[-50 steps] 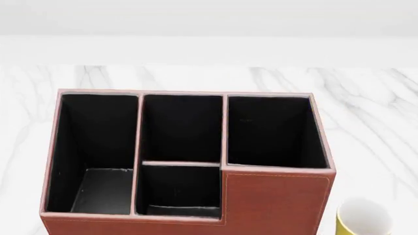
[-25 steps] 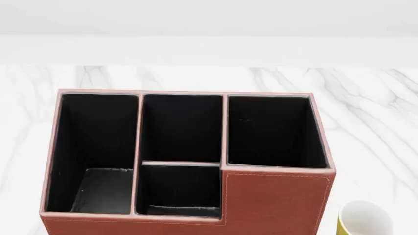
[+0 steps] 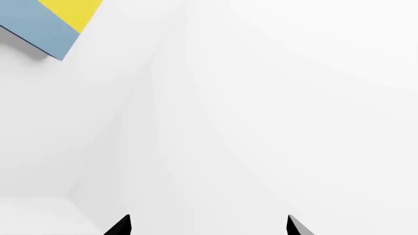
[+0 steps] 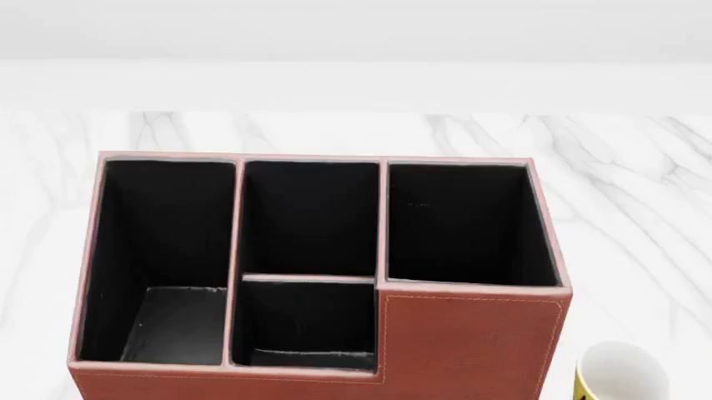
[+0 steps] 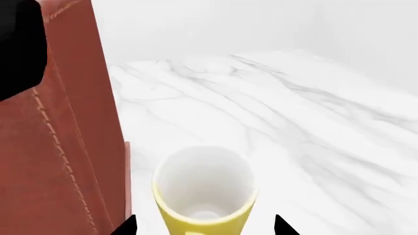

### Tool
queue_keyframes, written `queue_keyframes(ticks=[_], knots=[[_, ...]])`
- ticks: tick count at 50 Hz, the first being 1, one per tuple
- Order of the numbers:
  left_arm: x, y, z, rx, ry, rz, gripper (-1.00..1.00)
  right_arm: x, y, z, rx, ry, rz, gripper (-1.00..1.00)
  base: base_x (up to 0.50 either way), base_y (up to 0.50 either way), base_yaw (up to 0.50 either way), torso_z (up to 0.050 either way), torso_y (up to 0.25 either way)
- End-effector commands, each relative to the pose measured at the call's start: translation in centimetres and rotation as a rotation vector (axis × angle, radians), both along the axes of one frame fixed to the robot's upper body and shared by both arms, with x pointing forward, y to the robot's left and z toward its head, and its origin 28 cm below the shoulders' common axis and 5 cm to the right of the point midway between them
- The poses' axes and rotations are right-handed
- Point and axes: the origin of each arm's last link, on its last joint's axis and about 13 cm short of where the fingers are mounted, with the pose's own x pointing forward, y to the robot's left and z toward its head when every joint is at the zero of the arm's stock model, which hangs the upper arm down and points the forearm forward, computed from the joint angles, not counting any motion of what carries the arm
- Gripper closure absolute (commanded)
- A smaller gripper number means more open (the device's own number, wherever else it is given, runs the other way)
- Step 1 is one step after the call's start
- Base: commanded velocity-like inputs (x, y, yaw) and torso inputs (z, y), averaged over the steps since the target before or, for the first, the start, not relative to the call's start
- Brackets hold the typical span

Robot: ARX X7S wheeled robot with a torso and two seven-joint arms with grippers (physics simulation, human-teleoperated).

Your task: Pick up the yellow and white mug and place it to the right of the caddy.

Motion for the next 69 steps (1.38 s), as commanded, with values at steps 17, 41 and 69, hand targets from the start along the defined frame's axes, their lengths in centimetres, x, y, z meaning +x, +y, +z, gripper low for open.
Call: queue_keyframes(ticks=[17, 41, 69], knots=[[-0.2, 0.0, 0.0, -0.005, -0.001, -0.005, -1.00, -2.1, 0.0, 5.3, -0.030, -0.171, -0.036, -1.00, 0.00, 0.00, 0.00, 0.000, 0.000], [-0.5, 0.0, -0.1, -0.005, -0.006, -0.001, -1.00, -5.3, 0.6, 13.8, -0.094, -0.453, -0.056, -1.00, 0.00, 0.00, 0.00, 0.000, 0.000], [-0.2, -0.1, 0.0, -0.003, -0.003, -0.005, -1.00, -9.5, 3.2, 19.5, -0.162, -0.685, 0.051, -1.00, 0.00, 0.00, 0.00, 0.000, 0.000]])
